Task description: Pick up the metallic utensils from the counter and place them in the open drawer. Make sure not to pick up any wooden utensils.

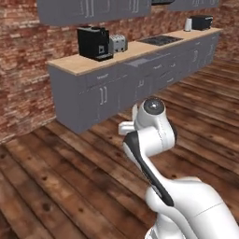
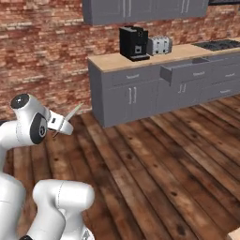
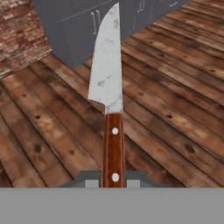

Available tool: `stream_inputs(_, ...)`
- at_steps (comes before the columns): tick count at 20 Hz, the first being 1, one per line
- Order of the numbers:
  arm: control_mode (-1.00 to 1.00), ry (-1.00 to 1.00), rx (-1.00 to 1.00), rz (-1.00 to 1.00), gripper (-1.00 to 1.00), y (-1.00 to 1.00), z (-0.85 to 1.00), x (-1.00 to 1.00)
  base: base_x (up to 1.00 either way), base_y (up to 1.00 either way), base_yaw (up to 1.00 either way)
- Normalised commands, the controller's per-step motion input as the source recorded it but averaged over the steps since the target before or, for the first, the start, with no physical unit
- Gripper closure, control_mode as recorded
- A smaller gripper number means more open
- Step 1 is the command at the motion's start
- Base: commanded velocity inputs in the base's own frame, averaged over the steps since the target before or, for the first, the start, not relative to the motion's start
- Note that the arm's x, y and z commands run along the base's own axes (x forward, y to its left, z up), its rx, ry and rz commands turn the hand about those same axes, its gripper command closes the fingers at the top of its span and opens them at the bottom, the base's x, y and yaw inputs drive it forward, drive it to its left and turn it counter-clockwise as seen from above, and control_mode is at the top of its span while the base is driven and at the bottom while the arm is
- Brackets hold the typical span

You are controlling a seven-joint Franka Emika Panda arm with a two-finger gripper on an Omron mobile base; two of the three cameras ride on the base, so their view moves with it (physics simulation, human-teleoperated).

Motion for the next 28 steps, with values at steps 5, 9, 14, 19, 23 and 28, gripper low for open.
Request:
stream_inputs(5,1.0,0.0,0.0,0.0,1.0,0.0,0.0,0.0,1.0,0.0,-0.39)
stream_inputs(9,1.0,0.0,0.0,0.0,1.0,0.0,0.0,0.0,1.0,0.0,-0.38)
stream_inputs(14,1.0,0.0,0.0,0.0,1.0,0.0,0.0,0.0,1.0,-0.05,-0.35)
stream_inputs(19,1.0,0.0,0.0,0.0,1.0,0.0,0.0,0.0,1.0,-0.04,-0.32)
stream_inputs(23,1.0,0.0,0.0,0.0,1.0,0.0,0.0,0.0,1.0,-0.01,-0.27)
stream_inputs(28,1.0,0.0,0.0,0.0,1.0,0.0,0.0,0.0,1.0,0.05,-0.28)
